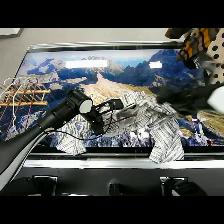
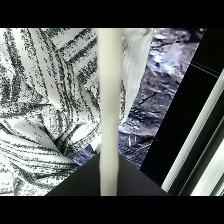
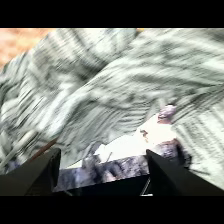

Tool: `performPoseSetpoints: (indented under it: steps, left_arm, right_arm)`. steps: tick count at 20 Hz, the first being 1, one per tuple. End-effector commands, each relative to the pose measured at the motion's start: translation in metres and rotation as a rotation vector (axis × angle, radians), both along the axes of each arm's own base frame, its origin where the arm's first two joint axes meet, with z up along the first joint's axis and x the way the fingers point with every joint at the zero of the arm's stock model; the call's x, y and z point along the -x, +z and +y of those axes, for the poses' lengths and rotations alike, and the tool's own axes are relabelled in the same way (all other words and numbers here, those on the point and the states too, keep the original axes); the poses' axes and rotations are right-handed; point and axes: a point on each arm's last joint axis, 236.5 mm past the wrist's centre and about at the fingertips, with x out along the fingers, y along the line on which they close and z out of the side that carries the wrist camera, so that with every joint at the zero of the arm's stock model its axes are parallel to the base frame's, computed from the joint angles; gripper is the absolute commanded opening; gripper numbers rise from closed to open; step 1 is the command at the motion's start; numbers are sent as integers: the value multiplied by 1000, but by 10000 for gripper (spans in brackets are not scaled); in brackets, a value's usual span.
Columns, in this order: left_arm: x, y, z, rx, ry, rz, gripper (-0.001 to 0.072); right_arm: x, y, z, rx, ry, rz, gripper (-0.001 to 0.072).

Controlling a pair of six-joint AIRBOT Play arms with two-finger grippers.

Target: Fold the clothes and pants, and hang the long-sleeved shirts on hangers.

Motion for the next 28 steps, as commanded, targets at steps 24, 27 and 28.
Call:
performPoseSetpoints:
  steps: [24, 27, 28]
  left_arm:
    - [-1, 0, 0, -2, -38, -9, 17]
    - [-1, 0, 0, -2, -38, -9, 17]
    - [-1, 0, 0, -2, -38, -9, 17]
  right_arm:
    - [-87, -129, -10, 495, 1485, -182, 611]
    - [-88, -141, -3, 441, 1503, -178, 546]
    - [-85, -143, -1, 424, 1510, -173, 466]
